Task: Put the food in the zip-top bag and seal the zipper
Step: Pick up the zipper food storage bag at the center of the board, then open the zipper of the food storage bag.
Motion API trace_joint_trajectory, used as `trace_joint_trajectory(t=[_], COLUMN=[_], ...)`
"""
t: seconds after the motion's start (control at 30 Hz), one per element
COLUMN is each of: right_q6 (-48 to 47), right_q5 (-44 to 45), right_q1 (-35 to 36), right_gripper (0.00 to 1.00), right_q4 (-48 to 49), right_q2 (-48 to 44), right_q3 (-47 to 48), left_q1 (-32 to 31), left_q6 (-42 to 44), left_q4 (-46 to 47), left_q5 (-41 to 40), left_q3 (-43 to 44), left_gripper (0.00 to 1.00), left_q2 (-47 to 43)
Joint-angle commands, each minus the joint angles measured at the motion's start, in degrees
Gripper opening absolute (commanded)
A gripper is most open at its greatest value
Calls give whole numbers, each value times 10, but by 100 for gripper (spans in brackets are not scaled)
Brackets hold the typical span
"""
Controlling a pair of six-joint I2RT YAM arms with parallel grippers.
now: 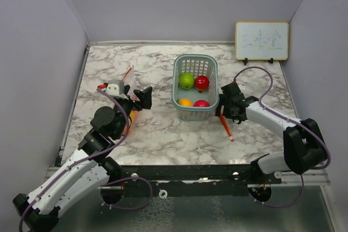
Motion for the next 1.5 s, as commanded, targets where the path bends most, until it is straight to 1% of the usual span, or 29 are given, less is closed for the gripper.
trace_joint_trajectory(t=[0.0, 0.07, 0.1, 0.2, 0.23, 0.3, 0.37, 0.43, 0.47, 0.57, 0.7, 0.77, 0.83, 0.9, 1.0, 1.13, 1.2, 1.3, 1.47], right_q6=[8, 5, 5, 10, 13, 17, 18, 21, 22, 14, -27, -64, -109, -137, -143, -132, -125, -116, -119], right_q5=[99, 105, 106, 111, 118, 130, 141, 155, 156, 147, 140, 103, 39, -38, -154, -270, -301, -323, -337], right_q1=[0, 0, 0, 0, 0, 0, 0, 0, 0, 0, 0, 0, 0, 0, 0, 1, 0, 2, 5], right_gripper=[82, 81, 78, 50, 44, 37, 24, 3, 1, 1, 1, 1, 1, 1, 1, 1, 1, 1, 1], right_q4=[19, 29, 31, 34, 35, 32, 27, 21, 20, 10, 1, 15, 31, 37, 61, 107, 128, 154, 161], right_q2=[25, 38, 45, 48, 42, 27, 13, -6, -19, -88, -186, -225, -245, -248, -246, -228, -218, -208, -199], right_q3=[16, 16, 17, 18, 16, 14, 15, 16, 16, 29, 68, 94, 125, 164, 202, 224, 225, 220, 219], left_q1=[2, 2, 2, 2, 2, 2, 2, 2, 2, 2, 2, 2, 3, 3, 3, 3, 3, 2, 1], left_q6=[0, 0, 1, 3, 3, 2, 2, 1, 0, 0, -4, -13, -30, -51, -83, -120, -128, -157, -201], left_q4=[3, 3, 3, 2, 2, 2, 2, 2, 2, 11, 48, 82, 143, 220, 309, 394, 403, 425, 487], left_q5=[10, 8, 8, 8, 8, 9, 10, 11, 12, 31, 91, 136, 184, 245, 330, 401, 420, 439, 424], left_q3=[1, 0, -1, -1, -1, 0, 1, 1, 1, 2, 6, 3, -9, -16, -3, 40, 73, 117, 137], left_gripper=[99, 99, 99, 99, 99, 99, 99, 99, 99, 99, 99, 99, 99, 99, 98, 90, 86, 82, 78], left_q2=[-11, -13, -13, -12, -11, -11, -11, -12, -11, -10, 2, 12, 27, 52, 111, 197, 244, 294, 348])
